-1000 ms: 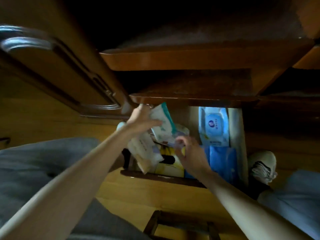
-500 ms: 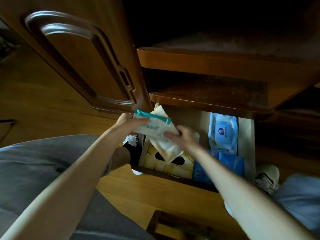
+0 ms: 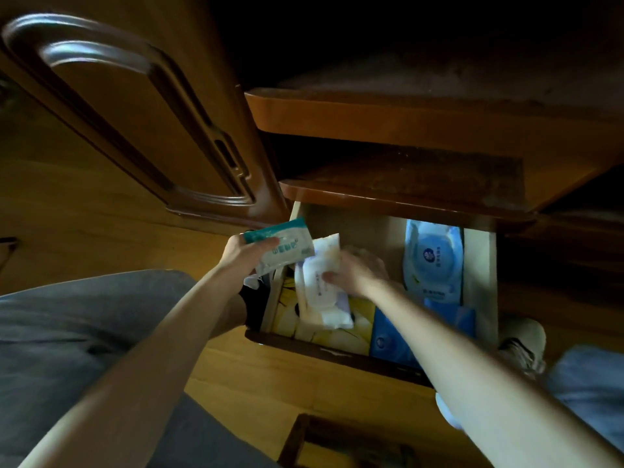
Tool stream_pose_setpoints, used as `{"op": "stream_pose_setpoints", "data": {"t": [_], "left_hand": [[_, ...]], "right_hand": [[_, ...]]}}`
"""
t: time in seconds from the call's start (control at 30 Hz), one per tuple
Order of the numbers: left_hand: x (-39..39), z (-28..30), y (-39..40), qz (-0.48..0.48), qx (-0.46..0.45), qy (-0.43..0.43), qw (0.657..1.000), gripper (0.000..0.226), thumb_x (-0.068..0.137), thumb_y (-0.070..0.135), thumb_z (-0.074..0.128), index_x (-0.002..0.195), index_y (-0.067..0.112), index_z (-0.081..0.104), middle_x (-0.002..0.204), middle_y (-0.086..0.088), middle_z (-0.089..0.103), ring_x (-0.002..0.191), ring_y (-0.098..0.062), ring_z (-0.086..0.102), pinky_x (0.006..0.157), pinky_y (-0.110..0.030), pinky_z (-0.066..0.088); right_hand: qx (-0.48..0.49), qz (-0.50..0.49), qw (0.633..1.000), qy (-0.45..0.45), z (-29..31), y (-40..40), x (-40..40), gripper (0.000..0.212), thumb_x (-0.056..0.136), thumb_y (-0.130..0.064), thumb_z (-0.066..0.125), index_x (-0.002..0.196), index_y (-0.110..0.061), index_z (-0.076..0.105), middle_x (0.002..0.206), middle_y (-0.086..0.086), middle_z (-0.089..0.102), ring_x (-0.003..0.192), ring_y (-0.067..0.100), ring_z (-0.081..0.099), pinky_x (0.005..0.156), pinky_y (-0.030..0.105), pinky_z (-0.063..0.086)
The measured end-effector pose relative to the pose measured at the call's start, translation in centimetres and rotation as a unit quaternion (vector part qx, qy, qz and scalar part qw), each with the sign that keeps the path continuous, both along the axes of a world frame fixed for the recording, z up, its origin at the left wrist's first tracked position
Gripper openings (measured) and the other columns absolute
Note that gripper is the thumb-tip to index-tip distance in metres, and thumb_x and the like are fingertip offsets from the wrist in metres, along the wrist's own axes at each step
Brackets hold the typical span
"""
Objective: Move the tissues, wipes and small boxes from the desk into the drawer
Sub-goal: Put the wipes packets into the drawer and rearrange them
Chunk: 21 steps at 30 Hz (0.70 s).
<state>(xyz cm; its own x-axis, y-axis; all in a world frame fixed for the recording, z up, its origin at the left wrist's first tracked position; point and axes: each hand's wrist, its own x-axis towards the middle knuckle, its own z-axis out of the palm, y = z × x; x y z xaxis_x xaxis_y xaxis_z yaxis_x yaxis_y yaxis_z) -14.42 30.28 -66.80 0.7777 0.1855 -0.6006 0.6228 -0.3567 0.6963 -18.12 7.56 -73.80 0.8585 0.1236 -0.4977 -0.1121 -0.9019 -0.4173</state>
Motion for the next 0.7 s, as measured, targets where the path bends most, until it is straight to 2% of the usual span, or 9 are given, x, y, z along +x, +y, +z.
{"op": "stream_pose_setpoints", "data": {"t": [0.1,0.17,0.23,0.3,0.33,0.47,0.53,0.6,0.7], "left_hand": [[-0.2,-0.2,-1.0,0.012,-0.054,0.018,0.998,0.035,0.083,0.024,0.079,0.114,0.016,0.067,0.102,-0.004,0.073,0.091,-0.016,0.068,0.061,-0.024,0.055],[-0.2,-0.2,-1.6,0.017,-0.09,0.018,0.996,0.028,0.082,0.021,0.08,0.107,0.017,0.068,0.097,-0.004,0.075,0.092,-0.019,0.069,0.061,-0.025,0.058],[-0.1,-0.2,-2.3,0.011,-0.101,0.003,0.995,0.023,0.082,0.02,0.08,0.102,0.017,0.07,0.089,-0.001,0.077,0.091,-0.02,0.07,0.062,-0.026,0.058],[0.0,-0.3,-3.0,0.01,-0.082,-0.009,0.997,0.027,0.081,0.022,0.081,0.106,0.016,0.071,0.091,-0.002,0.077,0.09,-0.02,0.07,0.072,-0.031,0.06],[-0.1,-0.4,-3.4,0.007,-0.075,-0.005,0.997,0.03,0.081,0.023,0.081,0.108,0.016,0.07,0.094,-0.003,0.076,0.09,-0.019,0.07,0.078,-0.034,0.06],[-1.1,-0.8,-5.0,-0.046,-0.079,0.011,0.996,0.016,0.086,0.019,0.076,0.1,0.017,0.069,0.093,0.0,0.072,0.085,-0.014,0.067,0.066,-0.025,0.054],[-1.5,-1.0,-5.6,-0.072,-0.066,0.012,0.995,0.008,0.087,0.017,0.074,0.091,0.021,0.067,0.092,0.002,0.071,0.087,-0.014,0.066,0.073,-0.027,0.054],[-1.5,-1.1,-6.0,-0.084,-0.06,0.007,0.995,0.007,0.089,0.017,0.072,0.088,0.021,0.066,0.093,0.002,0.071,0.092,-0.018,0.065,0.081,-0.03,0.055],[-1.1,-1.0,-5.9,-0.077,-0.041,-0.017,0.996,0.006,0.088,0.018,0.073,0.094,0.017,0.07,0.097,0.001,0.073,0.086,-0.015,0.065,0.064,-0.019,0.053]], "right_hand": [[0.101,-0.077,0.992,0.008,-0.3,-0.4,-1.3,0.054,0.095,-0.054,0.061,0.138,-0.024,0.053,0.13,-0.002,0.063,0.118,0.021,0.061,0.081,0.032,0.043],[0.244,-0.22,0.943,0.056,-0.2,-2.0,-1.9,0.068,0.097,-0.055,0.059,0.151,-0.02,0.039,0.141,0.002,0.056,0.128,0.026,0.056,0.09,0.033,0.046],[0.279,-0.327,0.902,0.043,-0.3,-4.7,-2.4,0.067,0.099,-0.056,0.054,0.152,-0.022,0.033,0.148,0.004,0.051,0.124,0.028,0.058,0.093,0.035,0.047],[0.231,-0.398,0.888,0.003,-0.8,-8.0,-2.8,0.04,0.103,-0.045,0.051,0.135,-0.023,0.044,0.134,0.011,0.062,0.099,0.024,0.065,0.077,0.035,0.052],[0.188,-0.431,0.883,-0.013,-1.2,-9.8,-3.0,0.032,0.105,-0.038,0.049,0.132,-0.021,0.046,0.129,0.013,0.063,0.097,0.025,0.064,0.073,0.034,0.05],[0.023,-0.512,0.857,-0.052,-2.1,-14.6,-3.3,0.041,0.106,-0.024,0.042,0.144,-0.007,0.037,0.139,0.02,0.056,0.119,0.04,0.06,0.088,0.043,0.046],[-0.008,-0.519,0.851,-0.078,-2.0,-15.0,-3.0,0.049,0.105,-0.022,0.043,0.15,-0.01,0.029,0.147,0.016,0.052,0.124,0.039,0.057,0.091,0.043,0.045],[-0.055,-0.488,0.859,-0.143,-1.7,-13.8,-3.0,0.052,0.104,-0.024,0.047,0.152,-0.011,0.032,0.148,0.016,0.05,0.128,0.036,0.054,0.096,0.044,0.044],[-0.161,-0.272,0.926,-0.206,-2.1,-10.3,-3.4,0.061,0.1,-0.028,0.053,0.153,-0.009,0.029,0.155,0.018,0.04,0.142,0.034,0.039,0.115,0.046,0.035]]}}
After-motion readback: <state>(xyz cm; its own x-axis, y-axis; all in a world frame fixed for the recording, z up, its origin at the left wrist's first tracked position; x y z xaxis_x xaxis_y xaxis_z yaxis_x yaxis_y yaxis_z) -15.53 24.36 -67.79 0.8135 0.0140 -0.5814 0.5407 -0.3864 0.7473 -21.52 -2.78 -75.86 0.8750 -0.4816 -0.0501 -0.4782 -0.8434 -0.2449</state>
